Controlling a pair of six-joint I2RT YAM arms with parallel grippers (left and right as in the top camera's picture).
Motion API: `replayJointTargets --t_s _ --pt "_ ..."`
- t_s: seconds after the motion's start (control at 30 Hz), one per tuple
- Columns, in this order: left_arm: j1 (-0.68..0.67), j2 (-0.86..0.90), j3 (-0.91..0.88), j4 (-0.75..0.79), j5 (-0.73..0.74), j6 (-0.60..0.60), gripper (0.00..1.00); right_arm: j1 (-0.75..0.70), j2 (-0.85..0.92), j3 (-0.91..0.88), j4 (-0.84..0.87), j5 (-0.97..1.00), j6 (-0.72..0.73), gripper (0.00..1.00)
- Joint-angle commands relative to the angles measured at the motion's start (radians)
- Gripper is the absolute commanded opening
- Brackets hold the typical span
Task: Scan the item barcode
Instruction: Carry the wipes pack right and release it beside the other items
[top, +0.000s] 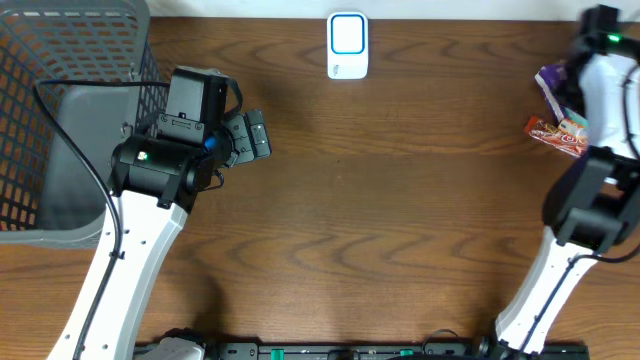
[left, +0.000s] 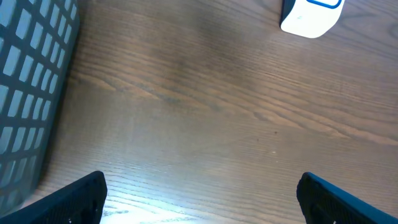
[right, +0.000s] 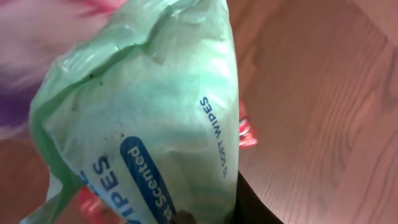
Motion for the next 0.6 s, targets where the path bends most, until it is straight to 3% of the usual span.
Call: replayJointTargets --t_s 0.0,0.3,0.4,0.5,0.57 --pt "0.000 0.000 0.000 -0.004 -0.020 0.009 0.98 -0.071 -0.044 -0.025 -0.002 -0.069 0.062 0.02" --pt "0.000 0.000 0.000 -0.004 -0.020 0.009 0.98 -0.188 -0.044 -0.123 -0.006 -0.071 0.061 0.07" --pt "0.000 0.000 0.000 -0.004 -0.020 0.009 0.98 -0.201 -0.044 -0.145 -0.015 -0.074 0.061 0.32" --pt "0.000 0.000 0.000 -0.004 -0.020 0.009 0.98 -0.201 -0.046 -0.147 -0.036 -0.089 0.022 0.48" --pt "0.000 0.000 0.000 -0.004 -0.020 0.009 0.98 -0.198 -0.056 -0.146 -0.045 -0.124 -0.034 0.71"
